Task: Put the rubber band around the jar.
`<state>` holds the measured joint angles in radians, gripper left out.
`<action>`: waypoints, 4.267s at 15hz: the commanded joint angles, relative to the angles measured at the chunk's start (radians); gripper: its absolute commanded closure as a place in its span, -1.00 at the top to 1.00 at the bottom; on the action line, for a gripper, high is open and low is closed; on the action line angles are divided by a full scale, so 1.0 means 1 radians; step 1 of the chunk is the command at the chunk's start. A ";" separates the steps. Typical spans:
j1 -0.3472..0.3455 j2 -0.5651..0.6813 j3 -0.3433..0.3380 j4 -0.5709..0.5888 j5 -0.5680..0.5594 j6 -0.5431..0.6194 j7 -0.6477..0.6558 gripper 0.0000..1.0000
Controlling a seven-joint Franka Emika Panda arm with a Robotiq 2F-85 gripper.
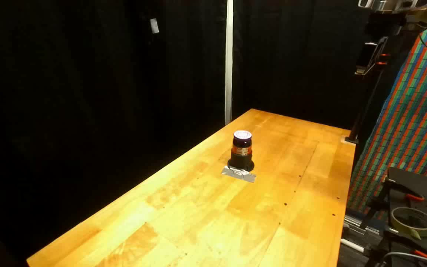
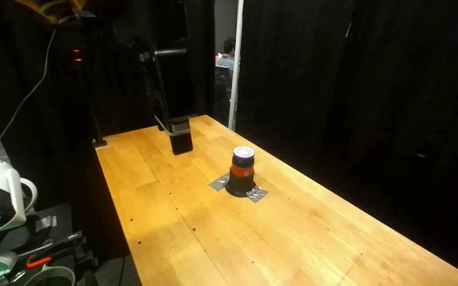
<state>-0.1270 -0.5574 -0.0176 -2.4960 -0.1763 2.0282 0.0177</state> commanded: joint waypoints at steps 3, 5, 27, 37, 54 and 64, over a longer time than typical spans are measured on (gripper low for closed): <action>0.011 -0.002 -0.009 0.014 -0.005 -0.004 0.005 1.00; 0.011 -0.003 -0.009 0.016 -0.005 -0.004 0.005 1.00; 0.164 0.817 0.047 0.674 0.212 0.110 -0.013 1.00; 0.177 1.247 0.070 1.169 0.212 -0.117 -0.037 1.00; 0.189 1.519 0.115 1.515 0.223 -0.337 -0.097 1.00; 0.205 1.526 0.116 1.525 0.215 -0.441 -0.122 1.00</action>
<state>0.0694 0.9538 0.0966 -1.0119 0.0334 1.6323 -0.0827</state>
